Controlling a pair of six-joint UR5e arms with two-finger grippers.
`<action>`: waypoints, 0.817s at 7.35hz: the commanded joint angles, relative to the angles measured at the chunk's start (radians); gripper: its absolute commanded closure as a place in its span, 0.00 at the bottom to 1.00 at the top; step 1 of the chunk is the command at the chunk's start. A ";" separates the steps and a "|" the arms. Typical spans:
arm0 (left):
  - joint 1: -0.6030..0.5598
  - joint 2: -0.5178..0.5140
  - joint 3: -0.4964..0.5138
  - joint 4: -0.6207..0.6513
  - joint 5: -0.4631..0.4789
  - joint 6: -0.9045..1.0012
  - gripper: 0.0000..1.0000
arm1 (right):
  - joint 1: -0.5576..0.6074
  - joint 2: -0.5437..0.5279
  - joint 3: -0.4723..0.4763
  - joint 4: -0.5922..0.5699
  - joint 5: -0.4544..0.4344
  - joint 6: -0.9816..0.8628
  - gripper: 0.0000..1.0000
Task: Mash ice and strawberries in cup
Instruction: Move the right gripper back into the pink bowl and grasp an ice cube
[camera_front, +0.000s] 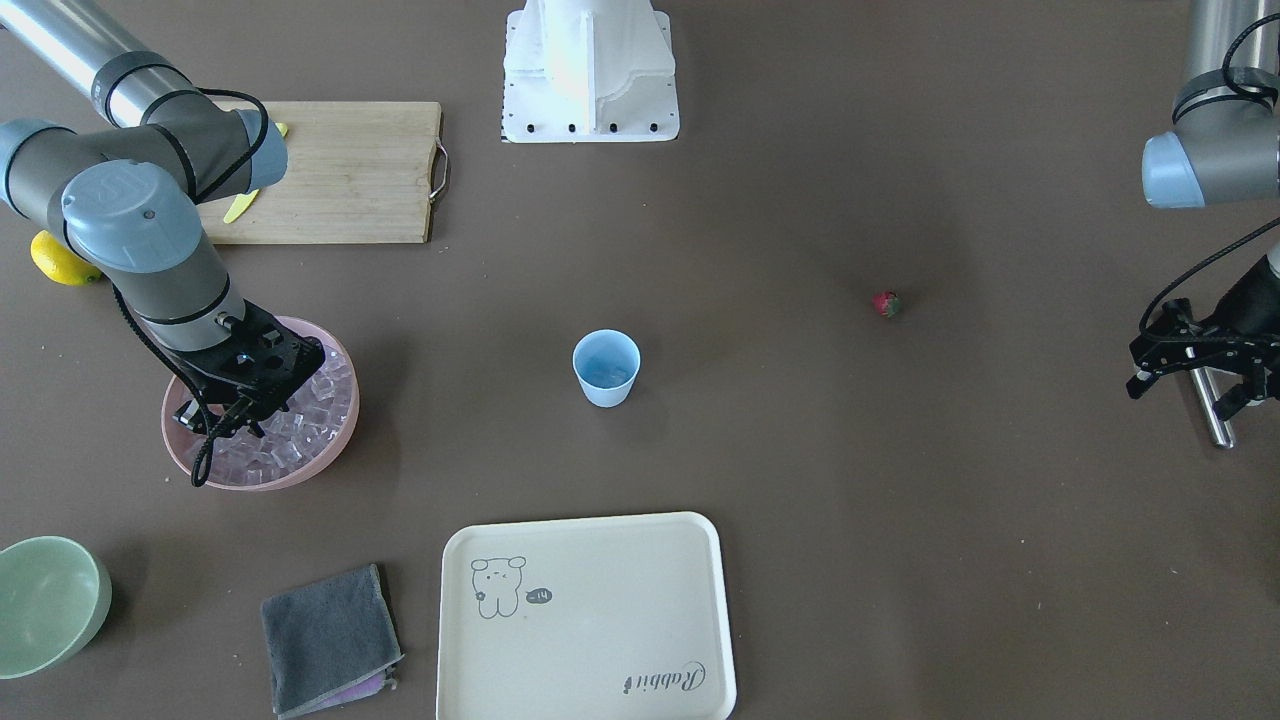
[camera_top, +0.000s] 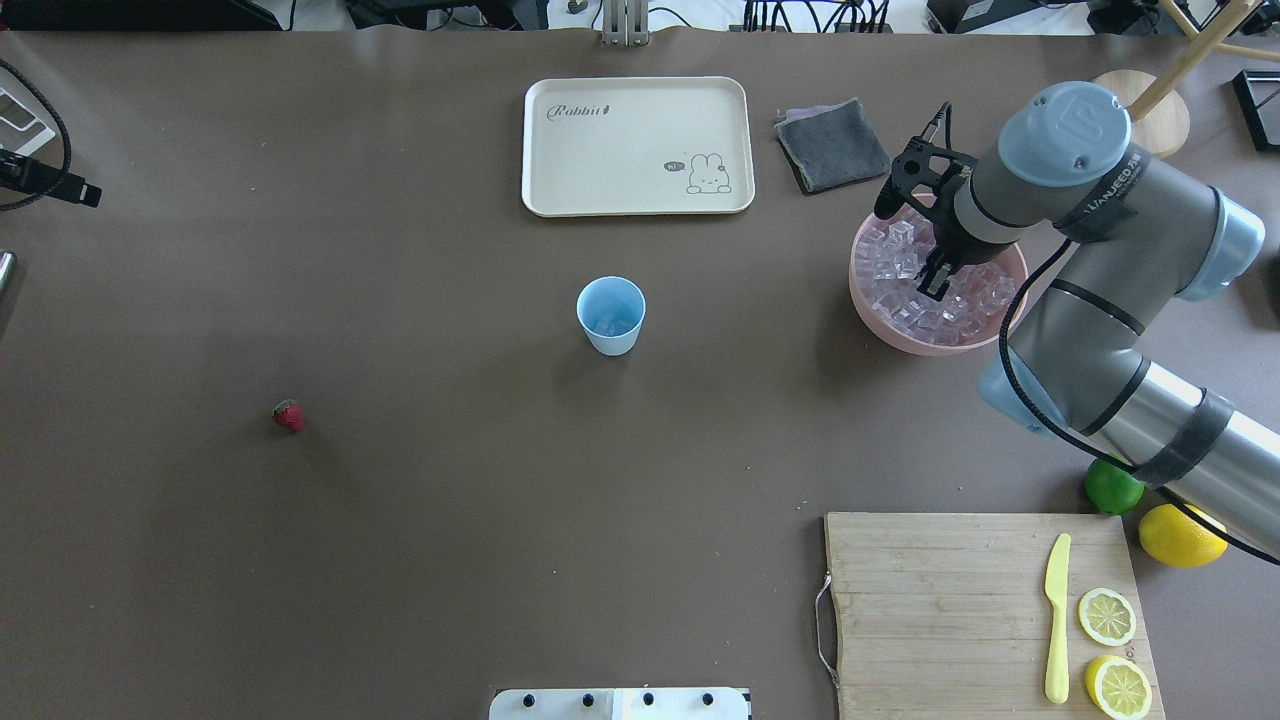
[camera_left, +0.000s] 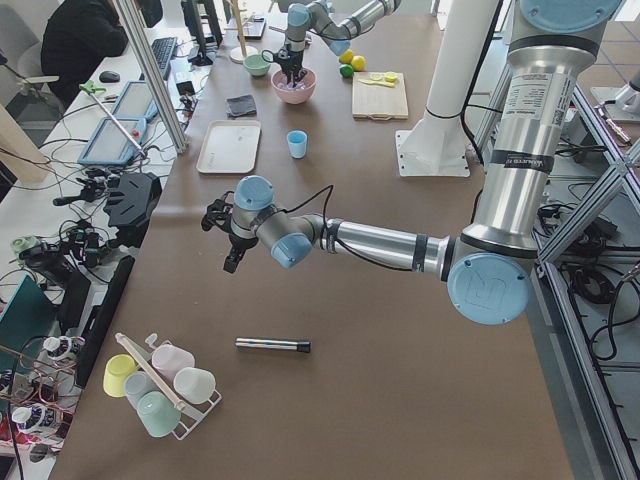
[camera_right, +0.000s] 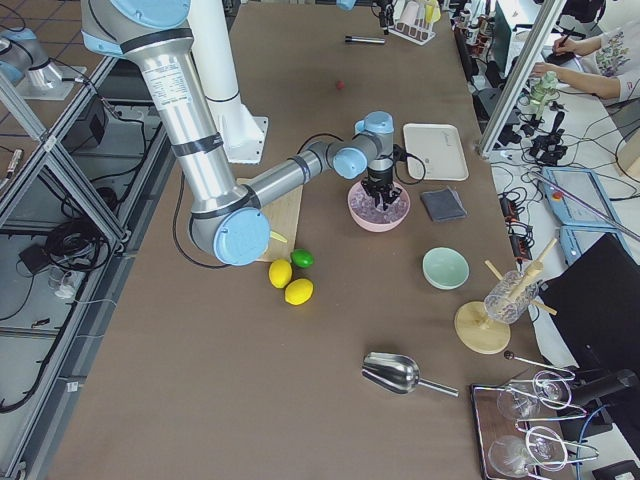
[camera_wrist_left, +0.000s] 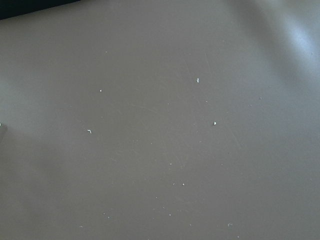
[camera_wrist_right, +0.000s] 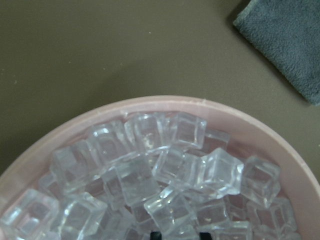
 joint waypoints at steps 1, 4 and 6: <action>0.000 -0.002 0.003 0.000 0.000 0.000 0.02 | 0.001 -0.001 0.002 -0.001 -0.002 0.006 0.93; 0.000 -0.004 0.003 0.000 0.000 -0.002 0.02 | 0.070 0.020 0.102 -0.144 0.066 0.036 1.00; 0.002 -0.004 0.001 0.000 0.000 -0.002 0.02 | 0.061 0.205 0.098 -0.285 0.071 0.265 1.00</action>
